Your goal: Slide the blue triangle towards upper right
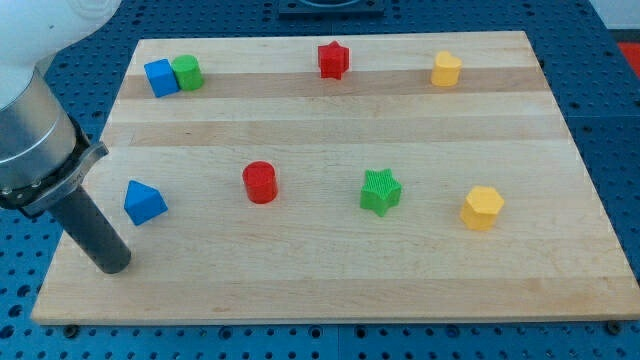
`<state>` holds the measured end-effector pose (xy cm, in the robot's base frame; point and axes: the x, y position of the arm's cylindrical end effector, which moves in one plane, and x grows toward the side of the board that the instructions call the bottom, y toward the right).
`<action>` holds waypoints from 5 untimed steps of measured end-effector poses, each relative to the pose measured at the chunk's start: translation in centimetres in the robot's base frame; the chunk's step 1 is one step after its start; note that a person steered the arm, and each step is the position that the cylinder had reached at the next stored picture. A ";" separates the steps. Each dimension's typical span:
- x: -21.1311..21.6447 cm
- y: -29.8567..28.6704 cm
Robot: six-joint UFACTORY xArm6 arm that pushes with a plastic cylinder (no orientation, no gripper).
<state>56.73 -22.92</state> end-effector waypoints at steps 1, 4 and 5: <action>-4.5 0.5; -18.0 0.6; -17.6 0.3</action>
<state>39.08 -22.67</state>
